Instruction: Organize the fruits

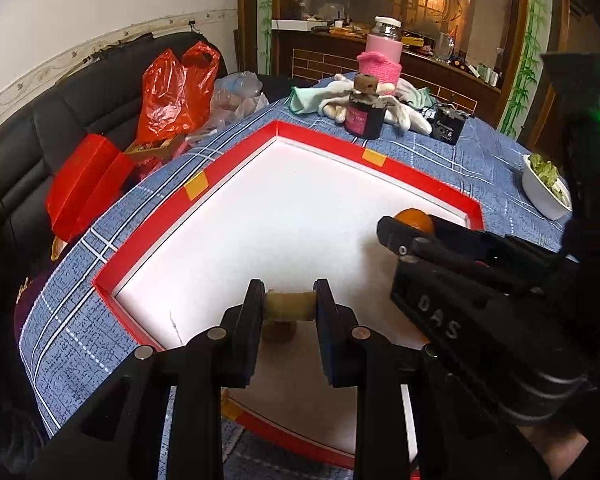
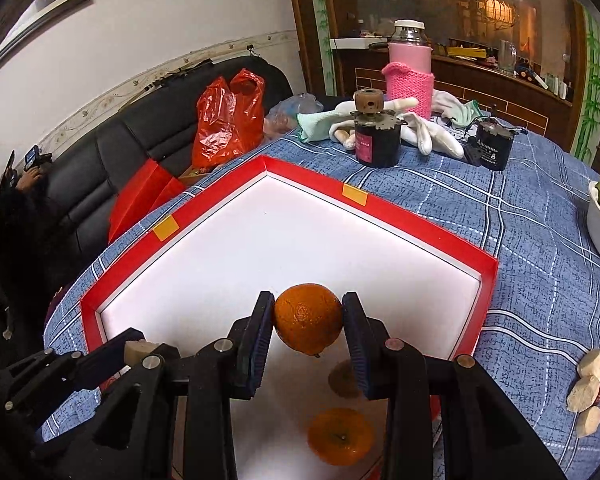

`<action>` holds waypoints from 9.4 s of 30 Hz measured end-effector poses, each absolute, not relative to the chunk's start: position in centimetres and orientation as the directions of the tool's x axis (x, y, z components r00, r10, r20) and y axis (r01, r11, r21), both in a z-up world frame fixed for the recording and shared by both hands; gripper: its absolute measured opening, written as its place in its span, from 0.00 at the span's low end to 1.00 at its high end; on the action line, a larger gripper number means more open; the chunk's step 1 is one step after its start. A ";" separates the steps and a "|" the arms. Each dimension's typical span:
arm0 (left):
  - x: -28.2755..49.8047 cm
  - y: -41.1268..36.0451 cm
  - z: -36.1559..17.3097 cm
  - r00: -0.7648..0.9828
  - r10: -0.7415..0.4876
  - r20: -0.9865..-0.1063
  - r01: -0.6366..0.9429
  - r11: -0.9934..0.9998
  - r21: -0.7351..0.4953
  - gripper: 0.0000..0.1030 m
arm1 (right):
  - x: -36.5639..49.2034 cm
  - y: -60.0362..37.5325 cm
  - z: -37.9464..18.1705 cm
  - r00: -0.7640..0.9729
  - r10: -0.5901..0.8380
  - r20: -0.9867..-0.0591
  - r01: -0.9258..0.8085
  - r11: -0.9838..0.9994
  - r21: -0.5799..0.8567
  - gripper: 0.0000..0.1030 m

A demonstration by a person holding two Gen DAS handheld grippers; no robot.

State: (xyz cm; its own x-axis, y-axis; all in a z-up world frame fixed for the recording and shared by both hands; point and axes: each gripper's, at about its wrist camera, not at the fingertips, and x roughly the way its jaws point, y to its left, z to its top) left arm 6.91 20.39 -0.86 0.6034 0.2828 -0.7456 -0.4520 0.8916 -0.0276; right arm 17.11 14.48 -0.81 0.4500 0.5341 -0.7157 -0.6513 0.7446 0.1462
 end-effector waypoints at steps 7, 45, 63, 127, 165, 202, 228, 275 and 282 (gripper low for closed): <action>7.2 18.9 -1.2 0.604 0.259 -0.754 -0.409 0.913 -0.014 0.22 | 17.7 14.4 -1.1 0.450 0.516 -0.728 -0.639 0.756 0.141 0.36; 5.9 8.7 2.5 0.764 0.110 -0.636 -0.220 0.971 -0.096 0.71 | 14.8 -12.7 0.9 0.719 0.331 -0.611 -0.315 0.939 0.137 0.62; 11.7 0.0 0.5 0.749 -0.012 -0.663 -0.044 0.997 -0.068 0.71 | 20.8 -18.4 -4.7 0.593 0.232 -0.771 -0.200 0.970 0.138 0.19; 12.7 -7.0 0.1 0.734 -0.061 -0.677 0.176 0.979 0.103 0.15 | 20.2 -24.1 -1.0 0.707 0.305 -0.638 -0.130 0.943 0.308 0.19; 2.1 15.9 3.7 0.717 0.249 -0.651 -0.369 0.928 -0.052 0.15 | 6.7 -0.6 5.2 0.590 0.522 -0.616 -0.548 0.819 0.170 0.18; 5.3 22.6 0.6 0.624 0.336 -0.705 -0.489 0.872 -0.018 0.16 | 10.3 9.7 2.5 0.492 0.571 -0.657 -0.645 0.746 0.166 0.18; 6.7 21.9 0.0 0.611 0.333 -0.718 -0.469 0.883 0.010 0.16 | 13.2 10.5 1.7 0.501 0.570 -0.651 -0.637 0.752 0.168 0.18; 8.4 24.2 -1.5 0.542 0.376 -0.752 -0.524 0.850 0.048 0.16 | 15.2 15.0 -1.6 0.425 0.537 -0.729 -0.654 0.739 0.162 0.18; 8.0 24.3 -1.2 0.538 0.376 -0.755 -0.539 0.841 0.035 0.18 | 15.3 14.2 -1.5 0.432 0.531 -0.729 -0.637 0.752 0.171 0.22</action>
State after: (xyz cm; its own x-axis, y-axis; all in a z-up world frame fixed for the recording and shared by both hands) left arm 7.96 24.28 -1.19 0.5378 0.3761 -0.7545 -0.5394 0.8413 0.0348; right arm 15.26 14.19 -1.51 0.4316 0.5311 -0.7291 -0.6365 0.7521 0.1711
